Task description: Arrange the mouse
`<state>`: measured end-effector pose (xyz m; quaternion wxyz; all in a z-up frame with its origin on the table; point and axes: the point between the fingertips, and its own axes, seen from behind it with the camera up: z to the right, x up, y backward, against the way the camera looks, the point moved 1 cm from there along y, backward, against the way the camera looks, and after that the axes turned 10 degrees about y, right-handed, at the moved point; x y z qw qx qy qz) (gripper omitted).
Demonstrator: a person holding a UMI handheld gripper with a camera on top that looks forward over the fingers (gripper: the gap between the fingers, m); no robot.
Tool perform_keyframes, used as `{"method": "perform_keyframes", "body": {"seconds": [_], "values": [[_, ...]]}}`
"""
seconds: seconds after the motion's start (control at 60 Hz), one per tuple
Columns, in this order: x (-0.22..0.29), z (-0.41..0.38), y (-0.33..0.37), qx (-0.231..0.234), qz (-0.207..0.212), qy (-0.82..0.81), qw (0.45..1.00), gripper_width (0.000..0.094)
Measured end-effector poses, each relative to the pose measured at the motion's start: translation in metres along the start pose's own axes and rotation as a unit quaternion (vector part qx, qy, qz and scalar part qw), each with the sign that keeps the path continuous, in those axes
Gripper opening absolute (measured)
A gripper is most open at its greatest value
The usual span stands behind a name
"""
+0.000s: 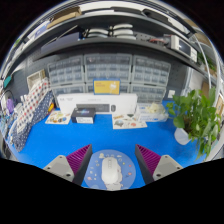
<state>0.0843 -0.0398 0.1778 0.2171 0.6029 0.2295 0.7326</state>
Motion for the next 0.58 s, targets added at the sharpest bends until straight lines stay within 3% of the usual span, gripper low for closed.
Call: {"method": "perform_keyframes", "body": {"seconds": [0.183, 0.583], "values": [[0.025, 0.014, 0.032, -0.019, 0.034, -0.002, 0.999, 0.0876], [0.01, 0.005, 0.045, -0.003, 0.018, 0.008, 1.0, 0.0877]]}}
